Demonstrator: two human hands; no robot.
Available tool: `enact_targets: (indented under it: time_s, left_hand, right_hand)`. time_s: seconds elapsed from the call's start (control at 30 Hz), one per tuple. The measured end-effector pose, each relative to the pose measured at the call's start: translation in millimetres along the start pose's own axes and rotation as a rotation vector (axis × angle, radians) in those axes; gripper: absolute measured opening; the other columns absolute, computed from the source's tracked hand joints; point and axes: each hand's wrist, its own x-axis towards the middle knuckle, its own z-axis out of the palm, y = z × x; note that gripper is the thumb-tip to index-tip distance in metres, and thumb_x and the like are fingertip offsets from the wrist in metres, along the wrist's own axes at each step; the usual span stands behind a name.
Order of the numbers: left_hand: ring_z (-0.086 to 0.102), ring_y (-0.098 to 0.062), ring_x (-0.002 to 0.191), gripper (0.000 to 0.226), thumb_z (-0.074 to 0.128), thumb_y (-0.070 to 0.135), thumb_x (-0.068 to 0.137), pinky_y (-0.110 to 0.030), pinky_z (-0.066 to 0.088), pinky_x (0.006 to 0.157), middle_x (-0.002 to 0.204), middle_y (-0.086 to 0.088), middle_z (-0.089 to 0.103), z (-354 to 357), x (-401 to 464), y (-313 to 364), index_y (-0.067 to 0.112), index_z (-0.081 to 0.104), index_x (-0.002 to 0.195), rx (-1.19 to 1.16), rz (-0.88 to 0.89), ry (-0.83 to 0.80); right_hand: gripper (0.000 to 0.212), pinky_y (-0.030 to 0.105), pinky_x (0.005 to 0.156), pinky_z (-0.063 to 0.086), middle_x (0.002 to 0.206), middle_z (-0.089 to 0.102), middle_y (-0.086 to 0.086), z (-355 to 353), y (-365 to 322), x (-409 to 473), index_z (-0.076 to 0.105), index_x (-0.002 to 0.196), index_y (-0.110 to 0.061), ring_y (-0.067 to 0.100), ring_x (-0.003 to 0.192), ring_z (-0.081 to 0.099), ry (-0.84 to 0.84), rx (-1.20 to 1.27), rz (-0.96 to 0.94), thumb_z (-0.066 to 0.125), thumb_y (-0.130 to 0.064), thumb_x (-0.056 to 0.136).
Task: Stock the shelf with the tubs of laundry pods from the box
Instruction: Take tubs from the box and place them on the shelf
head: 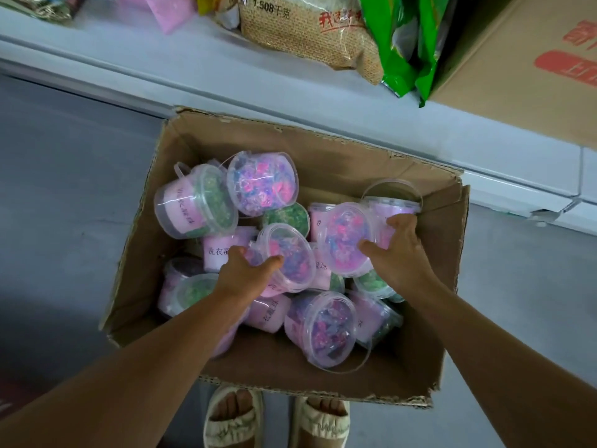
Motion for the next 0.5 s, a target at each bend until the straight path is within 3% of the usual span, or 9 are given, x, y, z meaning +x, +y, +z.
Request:
enact_targets:
  time_s: [0.07,0.13,0.27,0.43,0.5]
  left_hand:
    - [0.051,-0.028,0.118,0.074,0.069,0.041,0.080,-0.032,0.039,0.094,0.133,-0.013,0.049,1,1,-1,0.006,0.036,0.136,-0.011,-0.002,0.024]
    - [0.053,-0.025,0.108,0.073,0.069,0.041,0.080,-0.030,0.040,0.088,0.128,-0.011,0.050,0,1,1,0.006,0.036,0.135,-0.043,-0.025,0.032]
    - [0.048,-0.019,0.096,0.071,0.069,0.040,0.081,-0.028,0.038,0.082,0.111,-0.004,0.045,-8,-5,5,0.006,0.036,0.133,-0.099,-0.018,0.031]
    - [0.049,-0.020,0.099,0.064,0.068,0.037,0.082,-0.029,0.038,0.081,0.113,-0.003,0.045,-38,-39,25,0.008,0.039,0.131,-0.182,0.003,0.054]
    - [0.053,-0.021,0.100,0.060,0.068,0.038,0.081,-0.030,0.042,0.080,0.116,-0.005,0.049,-58,-59,40,0.010,0.041,0.127,-0.245,0.014,0.042]
  right_hand:
    - [0.068,0.040,0.105,0.028,0.146,0.029,0.011,3,4,5,0.025,0.142,-0.021,0.033,0.136,0.022,-0.071,-0.168,-0.004,0.060,-0.036,0.087]
    - [0.075,0.041,0.110,0.021,0.151,0.023,0.014,6,5,11,0.014,0.148,-0.030,0.035,0.140,0.015,-0.116,-0.317,-0.007,0.055,-0.046,0.087]
    - [0.069,0.042,0.102,0.032,0.140,0.036,0.020,-1,-2,13,0.023,0.144,-0.034,0.038,0.130,0.029,-0.089,-0.293,0.025,0.056,-0.047,0.085]
    - [0.065,0.042,0.097,0.041,0.133,0.049,0.012,-29,-31,-16,0.036,0.138,-0.026,0.034,0.117,0.048,-0.012,0.033,0.144,0.059,-0.048,0.082]
    - [0.073,0.045,0.094,0.045,0.126,0.054,0.010,-48,-52,-38,0.042,0.134,-0.021,0.032,0.110,0.054,0.006,0.153,0.168,0.061,-0.055,0.072]
